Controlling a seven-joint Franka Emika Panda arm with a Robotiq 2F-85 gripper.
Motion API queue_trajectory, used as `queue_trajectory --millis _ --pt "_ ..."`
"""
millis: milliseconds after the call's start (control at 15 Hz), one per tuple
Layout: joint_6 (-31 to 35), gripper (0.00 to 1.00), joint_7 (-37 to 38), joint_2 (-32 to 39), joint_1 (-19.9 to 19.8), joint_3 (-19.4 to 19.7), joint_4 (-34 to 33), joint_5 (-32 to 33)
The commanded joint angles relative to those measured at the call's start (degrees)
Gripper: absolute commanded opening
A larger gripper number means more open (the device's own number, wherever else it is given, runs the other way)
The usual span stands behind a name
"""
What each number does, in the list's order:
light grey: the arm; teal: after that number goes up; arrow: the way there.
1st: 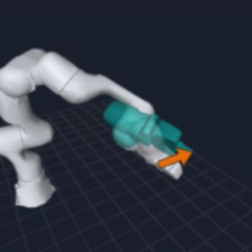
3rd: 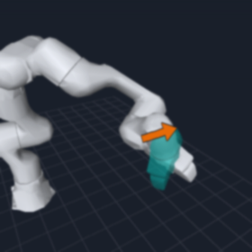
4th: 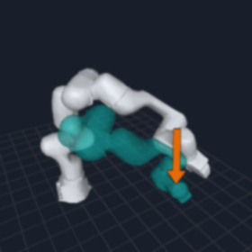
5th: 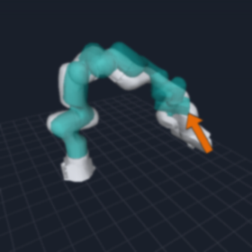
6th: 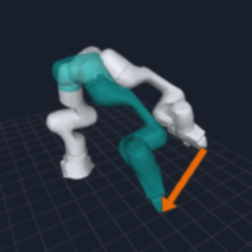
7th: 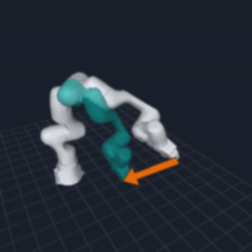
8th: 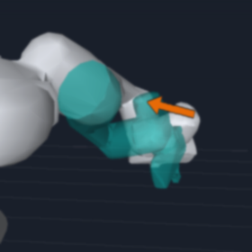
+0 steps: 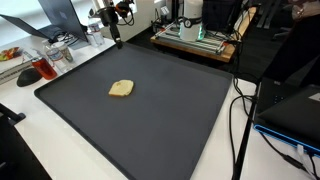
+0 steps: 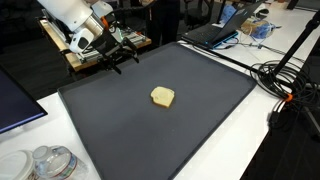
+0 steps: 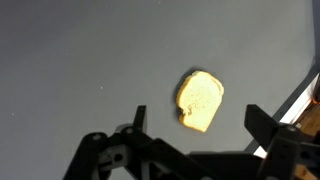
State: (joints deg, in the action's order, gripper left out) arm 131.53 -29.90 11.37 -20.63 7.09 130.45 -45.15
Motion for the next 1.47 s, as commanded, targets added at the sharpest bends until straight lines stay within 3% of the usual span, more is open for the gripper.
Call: queue_trajectory --millis 0,467,1400 --pt "-4.9 1.0 -1.3 6.8 0.2 1.2 -7.9 -0.4" --pt "-8.5 1.0 -2.8 16.9 -1.4 0.3 -20.6 3.4" --pt "-18.1 1.0 4.7 30.7 -0.9 -3.1 -45.0 20.1"
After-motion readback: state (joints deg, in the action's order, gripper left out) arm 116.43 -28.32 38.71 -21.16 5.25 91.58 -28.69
